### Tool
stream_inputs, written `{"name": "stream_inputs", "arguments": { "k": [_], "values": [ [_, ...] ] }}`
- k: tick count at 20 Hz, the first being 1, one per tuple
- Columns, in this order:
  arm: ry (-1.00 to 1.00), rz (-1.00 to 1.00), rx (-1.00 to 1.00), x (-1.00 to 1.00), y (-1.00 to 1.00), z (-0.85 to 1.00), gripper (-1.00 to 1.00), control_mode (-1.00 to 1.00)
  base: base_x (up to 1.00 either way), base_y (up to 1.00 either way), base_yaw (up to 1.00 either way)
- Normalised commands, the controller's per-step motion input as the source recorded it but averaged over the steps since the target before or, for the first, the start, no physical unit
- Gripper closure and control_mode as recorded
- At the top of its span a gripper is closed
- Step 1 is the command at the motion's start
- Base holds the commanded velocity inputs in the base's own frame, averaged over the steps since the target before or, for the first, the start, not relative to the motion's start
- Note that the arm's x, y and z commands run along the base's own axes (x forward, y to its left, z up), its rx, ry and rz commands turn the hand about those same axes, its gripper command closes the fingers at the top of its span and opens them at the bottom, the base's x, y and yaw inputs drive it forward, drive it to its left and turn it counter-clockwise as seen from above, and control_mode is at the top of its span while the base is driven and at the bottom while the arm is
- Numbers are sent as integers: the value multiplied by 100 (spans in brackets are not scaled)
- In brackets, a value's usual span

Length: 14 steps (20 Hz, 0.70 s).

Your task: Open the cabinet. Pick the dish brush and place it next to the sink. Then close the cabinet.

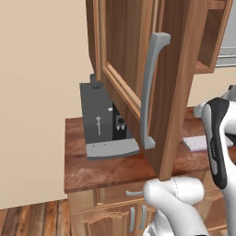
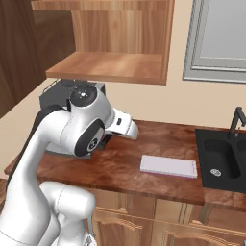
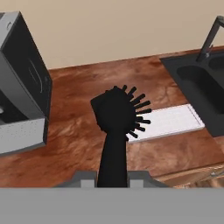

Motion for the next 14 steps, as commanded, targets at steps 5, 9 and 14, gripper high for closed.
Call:
{"name": "stream_inputs", "arguments": {
  "k": [5,9,14],
  "values": [
    [4,0,0,9,-9,-39,100,-100,0,0,0],
    [2,0,0,16,-26,-27,100,-100,0,0,0],
    [1,0,0,19,-25,-23,100,-100,0,0,0]
  ]
}}
